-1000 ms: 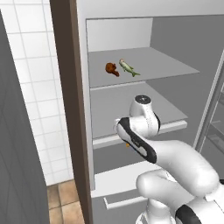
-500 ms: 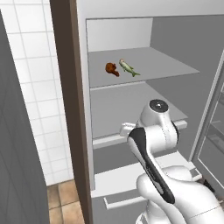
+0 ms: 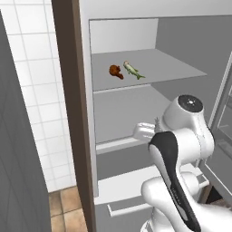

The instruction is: Gather the broccoli and carrot from the fridge and place them on a tray on the dining counter. Then gather the fish and chicken drumstick from the fridge and place them on the other tray.

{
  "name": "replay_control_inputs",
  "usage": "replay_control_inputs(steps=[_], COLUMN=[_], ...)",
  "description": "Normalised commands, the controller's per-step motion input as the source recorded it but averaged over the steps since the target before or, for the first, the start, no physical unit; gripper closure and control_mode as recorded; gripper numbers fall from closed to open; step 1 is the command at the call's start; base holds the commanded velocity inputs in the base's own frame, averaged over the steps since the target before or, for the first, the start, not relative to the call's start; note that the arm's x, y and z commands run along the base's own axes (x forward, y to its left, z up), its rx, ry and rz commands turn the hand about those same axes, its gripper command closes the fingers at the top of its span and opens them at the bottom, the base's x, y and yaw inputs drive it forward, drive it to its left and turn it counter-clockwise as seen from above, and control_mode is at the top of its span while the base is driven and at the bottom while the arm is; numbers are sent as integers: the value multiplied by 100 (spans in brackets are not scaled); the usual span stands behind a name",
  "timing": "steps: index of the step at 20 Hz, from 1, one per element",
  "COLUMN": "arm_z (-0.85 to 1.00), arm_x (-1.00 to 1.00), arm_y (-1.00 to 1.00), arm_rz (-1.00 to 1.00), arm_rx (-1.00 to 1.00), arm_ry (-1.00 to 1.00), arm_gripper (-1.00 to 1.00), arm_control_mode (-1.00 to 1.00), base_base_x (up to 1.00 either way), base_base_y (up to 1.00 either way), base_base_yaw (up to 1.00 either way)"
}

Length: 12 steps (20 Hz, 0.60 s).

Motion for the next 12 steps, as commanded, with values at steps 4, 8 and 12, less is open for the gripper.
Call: replay_control_inputs(steps=[4,8,12], arm_z=[48,11,0], arm_x=[-98,-58,-2], arm_y=[-1,-1,2], arm_rz=[0,0,1], arm_rx=[0,0,0], arm_ry=[-1,-13,-1], arm_gripper=[100,100,100], arm_control_mode=[-100,-100,-100], base_base_x=[0,0,0], base_base_y=[0,0,0], base_base_yaw=[0,0,0])
